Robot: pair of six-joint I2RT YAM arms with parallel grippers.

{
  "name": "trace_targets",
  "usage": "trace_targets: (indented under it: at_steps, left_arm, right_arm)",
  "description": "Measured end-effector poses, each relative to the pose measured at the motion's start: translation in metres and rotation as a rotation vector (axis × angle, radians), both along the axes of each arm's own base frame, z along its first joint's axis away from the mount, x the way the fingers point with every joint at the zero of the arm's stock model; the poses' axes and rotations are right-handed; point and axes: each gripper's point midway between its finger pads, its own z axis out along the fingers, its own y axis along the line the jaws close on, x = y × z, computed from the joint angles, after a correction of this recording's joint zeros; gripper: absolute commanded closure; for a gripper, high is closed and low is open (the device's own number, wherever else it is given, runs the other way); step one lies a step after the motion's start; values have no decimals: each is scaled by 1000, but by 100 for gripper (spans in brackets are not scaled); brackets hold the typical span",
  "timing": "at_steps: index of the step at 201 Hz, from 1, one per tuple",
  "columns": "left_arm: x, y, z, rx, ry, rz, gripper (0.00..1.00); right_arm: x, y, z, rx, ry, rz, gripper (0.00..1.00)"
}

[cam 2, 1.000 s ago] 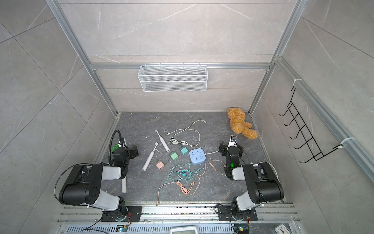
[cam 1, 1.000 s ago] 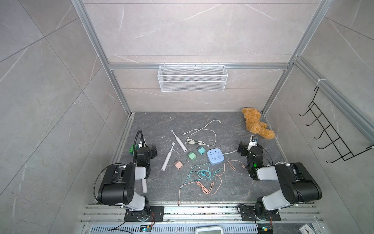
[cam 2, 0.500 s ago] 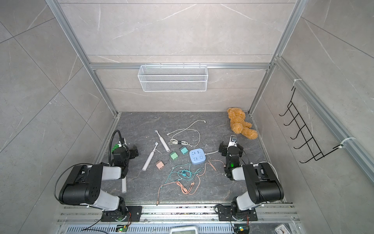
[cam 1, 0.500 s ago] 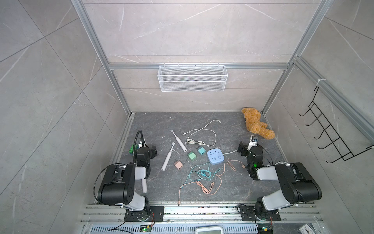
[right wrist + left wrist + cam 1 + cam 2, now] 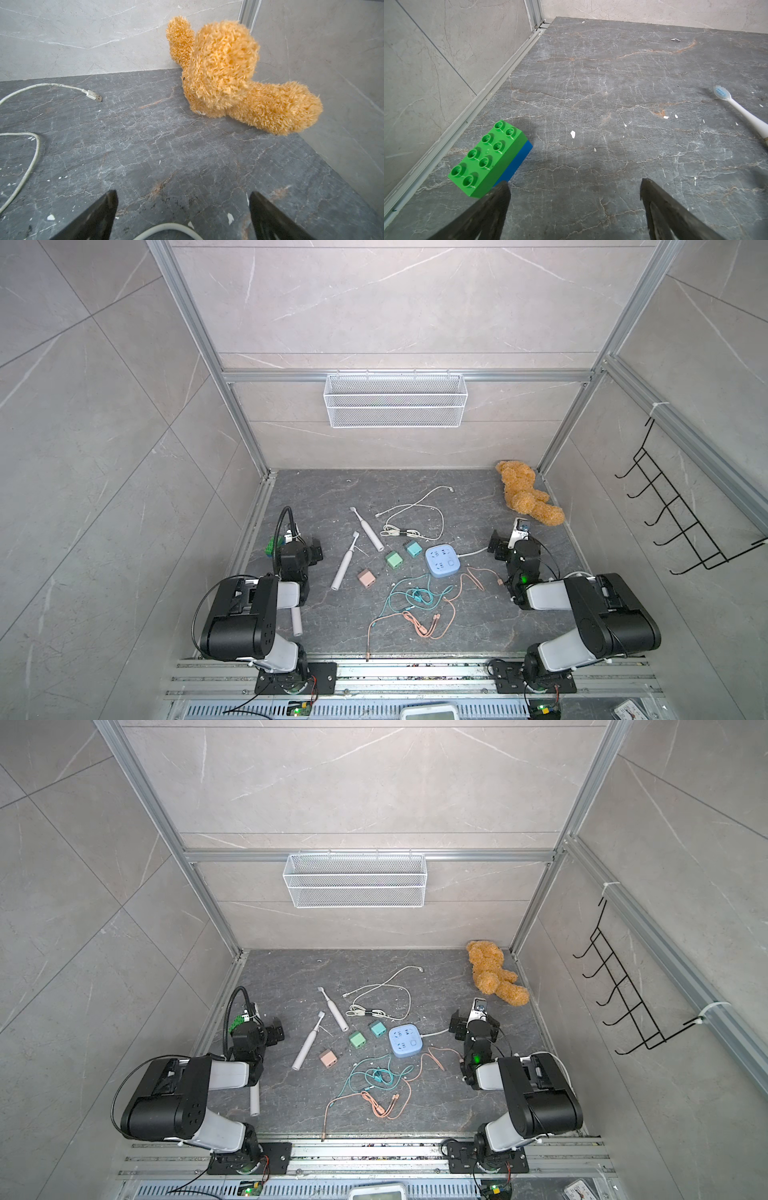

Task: Charge the electric toothbrush
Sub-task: Pick up the charging cable from the center of the board.

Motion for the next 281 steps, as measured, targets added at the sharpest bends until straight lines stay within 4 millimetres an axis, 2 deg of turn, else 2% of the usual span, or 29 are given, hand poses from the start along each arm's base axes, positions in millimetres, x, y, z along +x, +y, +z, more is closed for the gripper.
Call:
trace_targets:
  at_steps: [54, 68, 80, 83, 101, 104, 105, 111, 127, 143, 155, 168, 183, 200, 226, 250, 281]
  left_arm:
    - [-1, 1, 1, 2, 0, 5, 0]
    - [-2, 0, 9, 14, -12, 13, 0]
    - [-5, -5, 19, 33, -12, 10, 0]
    - [-6, -6, 22, 36, -14, 11, 0]
    - [-6, -14, 58, 41, -76, 18, 0]
    - [-7, -15, 69, 30, -100, 27, 0]
    - [-7, -15, 71, 28, -104, 28, 0]
    - [-8, -14, 87, 8, -136, 45, 0]
    - [-13, -8, 130, -76, -219, 117, 0]
    - [-22, 0, 163, -232, -256, 225, 1]
    - [-31, 4, 179, -351, -257, 304, 1]
    - [-40, 5, 183, -426, -225, 349, 1]
    - [-52, 0, 174, -481, -143, 368, 1]
    - [-66, -11, 153, -531, -24, 353, 1]
    - [-85, -28, 133, -578, 115, 300, 1]
    - [-93, -40, 133, -601, 184, 254, 0]
    - [-88, -50, 137, -594, 240, 192, 1]
  right_arm:
    - [-2, 2, 1, -2, 6, 5, 0]
    - [-6, 4, 12, -16, 8, -13, 0]
    - [-7, 8, 35, -13, -19, -15, 0]
    - [-7, 9, 46, -1, -41, -16, 0]
    - [-10, 8, 102, 97, -173, -36, 0]
    - [-11, 8, 107, 122, -187, -42, 0]
    - [-13, 8, 116, 141, -211, -45, 0]
    - [-17, 5, 133, 211, -260, -69, 0]
    - [-26, -1, 161, 375, -334, -116, 0]
    - [-25, -1, 173, 466, -329, -119, 0]
    - [-17, 6, 173, 516, -285, -99, 0]
    - [-10, 19, 166, 557, -226, -48, 0]
    - [-10, 37, 149, 597, -137, 19, 0]
    - [-15, 58, 134, 620, -30, 92, 0]
    - [-21, 91, 128, 618, 124, 188, 0]
    - [-29, 118, 119, 588, 252, 248, 0]
    - [-45, 147, 89, 522, 442, 286, 0]
